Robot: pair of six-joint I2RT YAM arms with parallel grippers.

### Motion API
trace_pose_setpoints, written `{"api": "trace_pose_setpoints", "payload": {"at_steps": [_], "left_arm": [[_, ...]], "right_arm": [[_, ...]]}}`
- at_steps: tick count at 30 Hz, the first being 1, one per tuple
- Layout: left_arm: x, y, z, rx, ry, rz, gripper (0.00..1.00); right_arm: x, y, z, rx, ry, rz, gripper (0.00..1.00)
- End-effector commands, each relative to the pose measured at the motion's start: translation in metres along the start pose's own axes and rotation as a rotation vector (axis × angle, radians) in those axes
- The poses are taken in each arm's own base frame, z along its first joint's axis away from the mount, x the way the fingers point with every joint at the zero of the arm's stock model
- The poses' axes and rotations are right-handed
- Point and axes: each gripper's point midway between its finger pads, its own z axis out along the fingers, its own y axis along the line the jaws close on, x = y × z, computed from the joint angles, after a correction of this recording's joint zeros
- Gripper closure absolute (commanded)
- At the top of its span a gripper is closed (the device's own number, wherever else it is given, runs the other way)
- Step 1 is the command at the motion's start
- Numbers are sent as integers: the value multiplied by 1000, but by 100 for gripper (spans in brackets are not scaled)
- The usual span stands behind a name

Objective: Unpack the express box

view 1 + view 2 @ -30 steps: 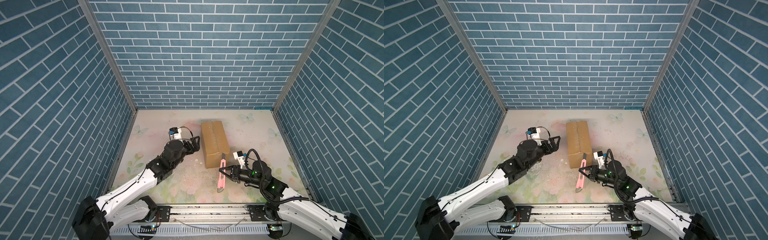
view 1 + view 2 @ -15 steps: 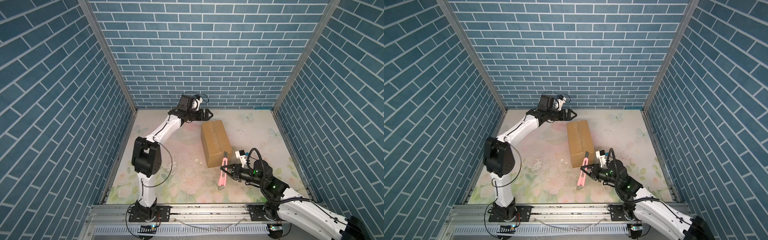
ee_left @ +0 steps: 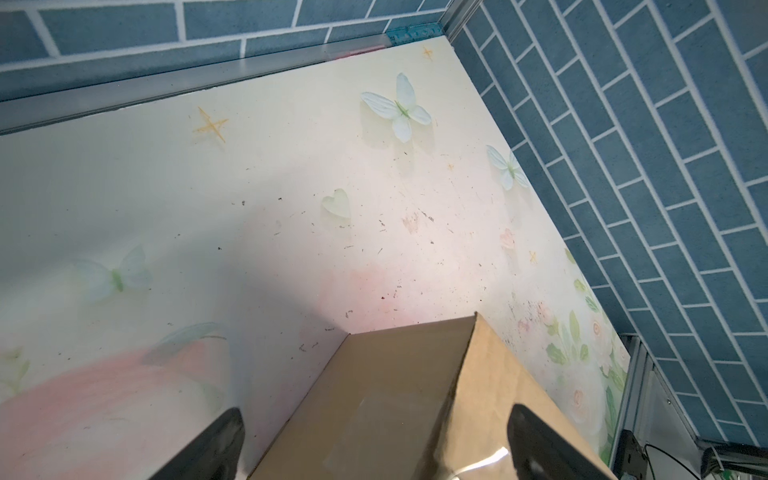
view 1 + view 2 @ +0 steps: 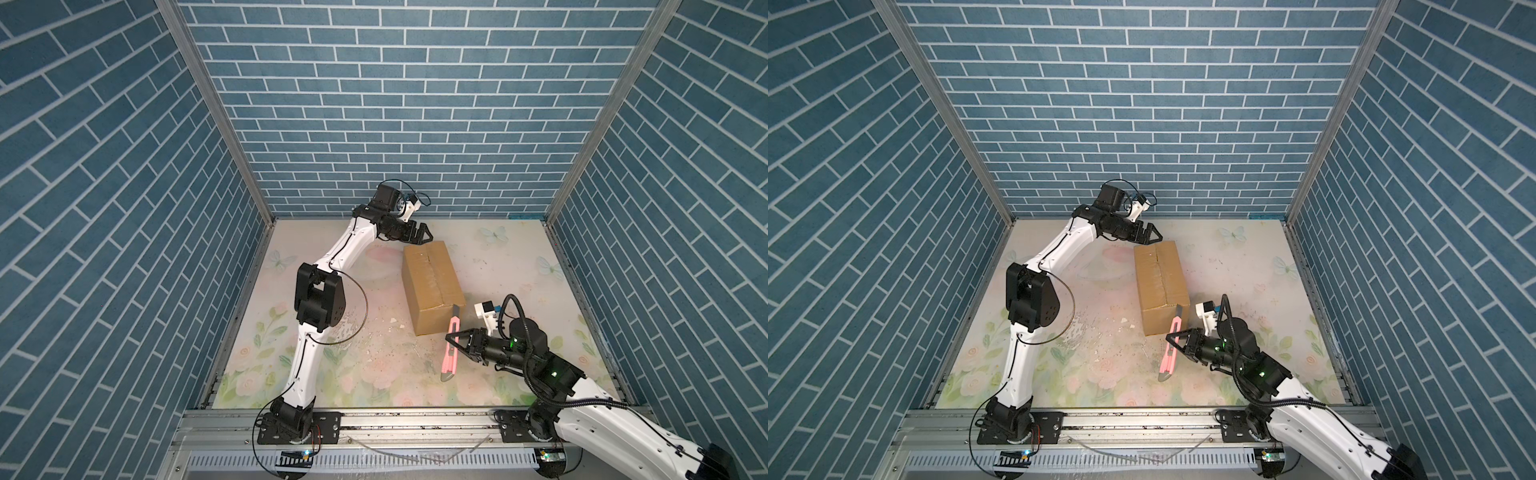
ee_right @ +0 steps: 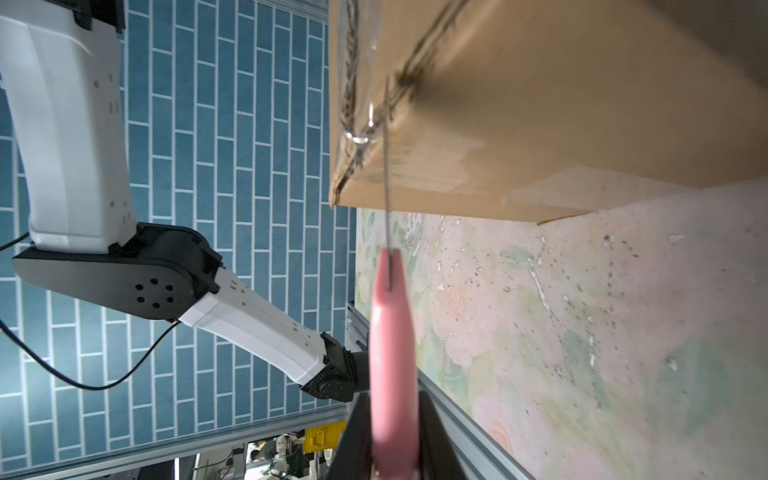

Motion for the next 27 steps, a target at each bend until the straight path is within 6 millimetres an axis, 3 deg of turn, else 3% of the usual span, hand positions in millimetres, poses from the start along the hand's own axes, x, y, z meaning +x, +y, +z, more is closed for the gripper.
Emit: {"api": "trace_pose_setpoints", "payload": {"at_steps": [1,6,13,16,20,27], "left_arm": [[17,-15,4,28,35,17,1],[35,-16,-3,17,0,-26,1],[62,-20,-26,-13,-46,-74,2],[74,-17,-43,-74,-87,-107,2],[94,-8,-76,-204,-152,-165,2],[135,-7,-121,-308,-253,-270,2]], "right_arm": [[-7,20,-22,49,-30,-80,100],[-15,18,-46,144,-100,-102,100],[-30,-3,-81,400,-200,-115,100],[-35,-10,-74,477,-172,-126,100],[-40,-6,-52,476,-111,-156,100],[-43,-10,-37,497,-72,-157,100]]}}
